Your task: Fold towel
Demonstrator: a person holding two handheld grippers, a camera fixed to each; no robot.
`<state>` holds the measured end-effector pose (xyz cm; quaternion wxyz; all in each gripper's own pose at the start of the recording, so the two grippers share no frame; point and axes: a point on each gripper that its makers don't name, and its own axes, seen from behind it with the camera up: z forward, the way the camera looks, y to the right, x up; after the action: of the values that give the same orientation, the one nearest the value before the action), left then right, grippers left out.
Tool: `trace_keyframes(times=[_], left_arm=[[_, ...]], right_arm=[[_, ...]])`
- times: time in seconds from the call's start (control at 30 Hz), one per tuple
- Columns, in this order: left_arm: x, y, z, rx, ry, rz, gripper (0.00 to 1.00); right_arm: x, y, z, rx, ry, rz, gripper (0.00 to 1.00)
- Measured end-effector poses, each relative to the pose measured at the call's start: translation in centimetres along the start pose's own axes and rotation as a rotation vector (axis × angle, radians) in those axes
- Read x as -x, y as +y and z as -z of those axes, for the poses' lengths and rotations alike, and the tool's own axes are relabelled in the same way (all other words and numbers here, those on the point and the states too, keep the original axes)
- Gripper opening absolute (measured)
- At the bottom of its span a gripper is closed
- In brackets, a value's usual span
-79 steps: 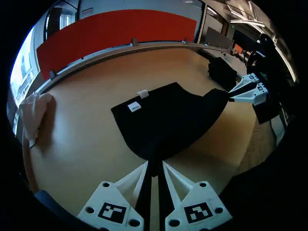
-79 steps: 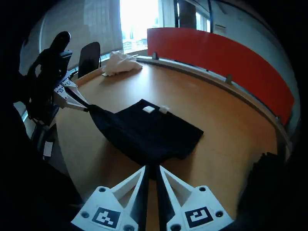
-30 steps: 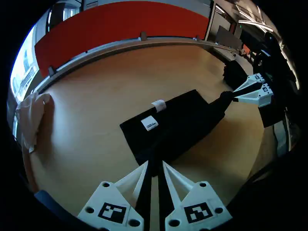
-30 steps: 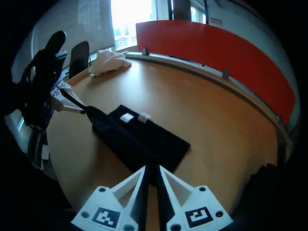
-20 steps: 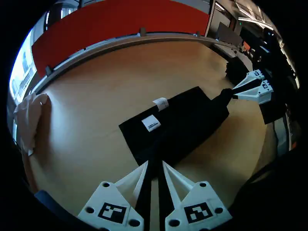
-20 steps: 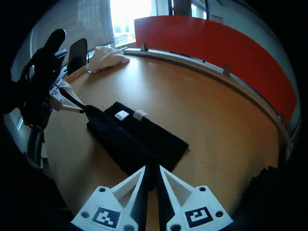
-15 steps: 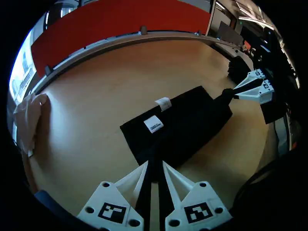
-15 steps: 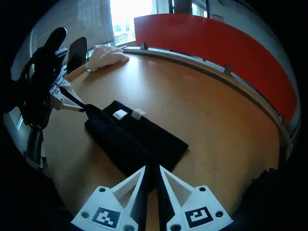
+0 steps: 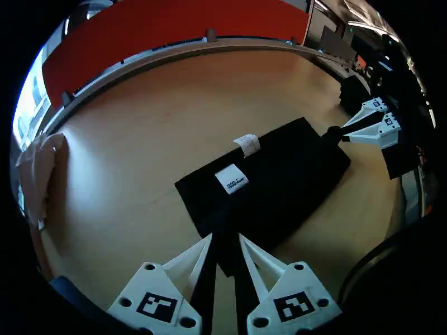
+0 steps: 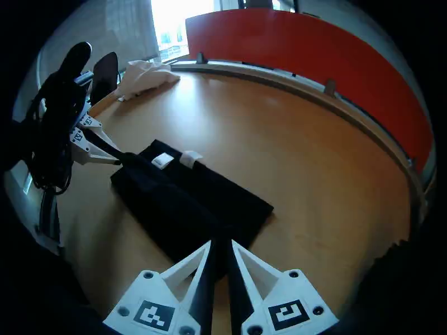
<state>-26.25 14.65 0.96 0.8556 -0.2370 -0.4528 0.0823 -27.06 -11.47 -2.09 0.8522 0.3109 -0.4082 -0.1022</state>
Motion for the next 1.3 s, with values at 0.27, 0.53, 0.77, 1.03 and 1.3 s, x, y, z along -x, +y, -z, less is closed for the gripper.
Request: trace_keyframes(times=[0.27,0.53,0.77,1.03,1.3], left_arm=[[-0.3,-1.2,-1.1,-0.028,0.000,0.013,0.29],[-0.7,-2.1,-1.9,-0.042,-0.003,0.011,0.34],[-1.2,-2.7,-2.3,-0.055,-0.004,0.005,0.42],[-1.9,-3.7,-2.7,-0.079,0.000,0.001,0.59],[-2.1,-4.7,-2.8,-0.103,-0.001,-0.005,0.74]], right_arm=[[-0.1,0.2,-1.1,0.010,0.003,-0.040,0.12],[-0.6,1.0,-2.0,0.037,0.013,-0.062,0.16],[-0.8,1.8,-2.5,0.065,0.012,-0.069,0.22],[-1.0,2.7,-2.9,0.092,0.013,-0.084,0.31],[-1.1,3.4,-3.2,0.113,0.009,-0.080,0.37]])
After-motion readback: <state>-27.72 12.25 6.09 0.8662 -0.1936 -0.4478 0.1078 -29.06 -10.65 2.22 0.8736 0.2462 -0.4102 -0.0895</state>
